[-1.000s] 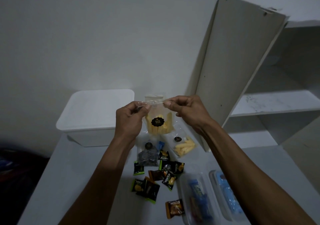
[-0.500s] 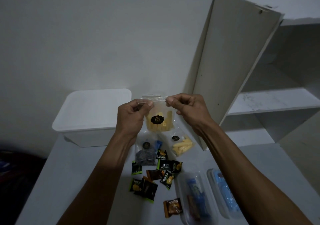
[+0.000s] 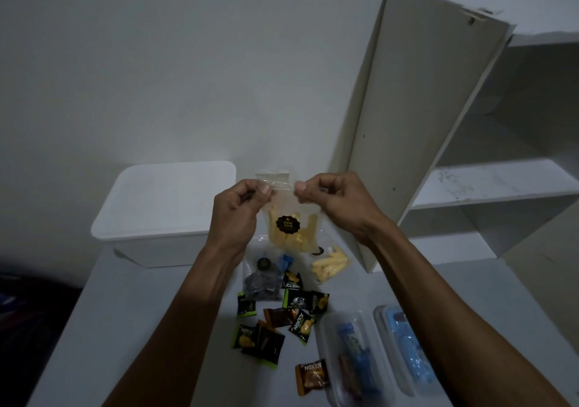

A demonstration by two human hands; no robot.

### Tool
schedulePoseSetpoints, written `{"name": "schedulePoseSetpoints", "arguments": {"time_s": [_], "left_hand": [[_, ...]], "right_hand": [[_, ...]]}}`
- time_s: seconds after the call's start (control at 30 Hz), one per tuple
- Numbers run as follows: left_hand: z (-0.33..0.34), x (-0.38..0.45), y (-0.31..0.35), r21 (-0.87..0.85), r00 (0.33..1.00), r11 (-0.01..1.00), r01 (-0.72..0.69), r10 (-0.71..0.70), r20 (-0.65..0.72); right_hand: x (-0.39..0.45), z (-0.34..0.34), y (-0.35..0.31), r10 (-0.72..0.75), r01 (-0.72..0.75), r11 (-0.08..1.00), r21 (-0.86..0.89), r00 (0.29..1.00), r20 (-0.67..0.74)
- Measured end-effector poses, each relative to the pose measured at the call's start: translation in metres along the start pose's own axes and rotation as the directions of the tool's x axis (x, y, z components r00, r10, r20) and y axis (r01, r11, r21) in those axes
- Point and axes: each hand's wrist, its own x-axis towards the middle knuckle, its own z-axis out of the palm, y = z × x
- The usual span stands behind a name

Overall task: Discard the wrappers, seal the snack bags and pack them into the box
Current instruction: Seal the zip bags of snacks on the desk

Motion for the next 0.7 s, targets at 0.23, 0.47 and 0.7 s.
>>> {"name": "schedulePoseSetpoints", "arguments": {"time_s": [0.23, 0.47, 0.7], "left_hand": [[-0.003, 0.005, -0.004, 0.07, 0.998, 0.997, -0.011, 0.006, 0.064], [0.012, -0.004, -0.002, 0.175, 0.955, 0.98, 0.095, -0.04, -0.294], [0.012, -0.007, -0.004, 0.097, 0.93, 0.964, 0.248, -0.209, -0.301]], "right_hand": [[0.006, -0.001, -0.013, -0.009, 0.027, 0.988, -0.15, 0.993, 0.12], [0.01, 0.021, 0.009, 0.015, -0.017, 0.993, -0.12, 1.0, -0.022], [0.005, 0.04, 0.015, -0.011, 0.008, 0.99, -0.14, 1.0, -0.018]]}}
